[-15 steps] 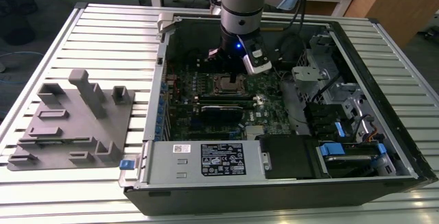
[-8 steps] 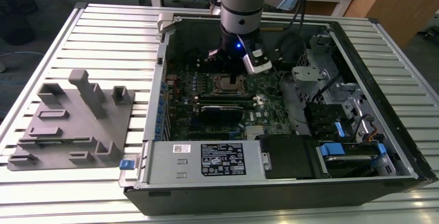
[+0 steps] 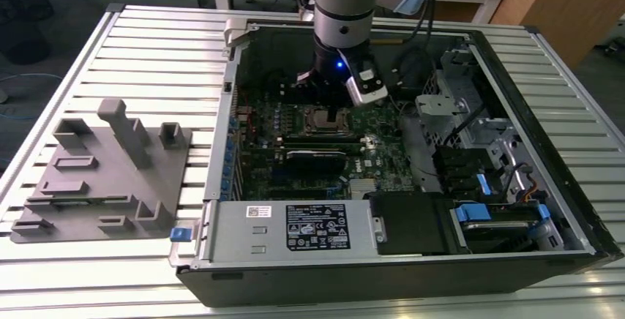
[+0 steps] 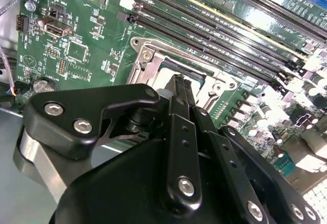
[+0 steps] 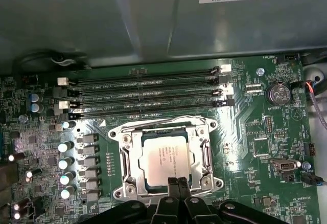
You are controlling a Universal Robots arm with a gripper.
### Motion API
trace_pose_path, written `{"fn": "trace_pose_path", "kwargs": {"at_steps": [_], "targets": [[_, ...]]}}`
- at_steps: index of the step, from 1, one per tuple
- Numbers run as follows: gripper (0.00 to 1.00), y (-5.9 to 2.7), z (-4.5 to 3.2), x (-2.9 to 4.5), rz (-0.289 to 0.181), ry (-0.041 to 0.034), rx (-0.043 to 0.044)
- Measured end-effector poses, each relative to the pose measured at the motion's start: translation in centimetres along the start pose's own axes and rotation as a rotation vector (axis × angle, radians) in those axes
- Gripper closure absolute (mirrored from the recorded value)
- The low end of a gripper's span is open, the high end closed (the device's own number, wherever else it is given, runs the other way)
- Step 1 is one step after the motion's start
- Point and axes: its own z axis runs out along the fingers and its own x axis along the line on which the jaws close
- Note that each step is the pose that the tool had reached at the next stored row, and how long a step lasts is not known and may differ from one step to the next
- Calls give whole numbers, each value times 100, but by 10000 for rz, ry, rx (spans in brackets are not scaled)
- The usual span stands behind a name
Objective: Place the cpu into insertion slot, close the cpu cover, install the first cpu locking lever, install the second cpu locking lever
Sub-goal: 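Install the second cpu locking lever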
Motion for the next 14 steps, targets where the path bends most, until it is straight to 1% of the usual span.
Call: {"fn": "trace_pose_path", "kwargs": {"at_steps": [8, 14], "targets": [[90, 99, 9, 35, -3, -2, 24], [90, 109, 10, 36, -3, -1, 23]]}}
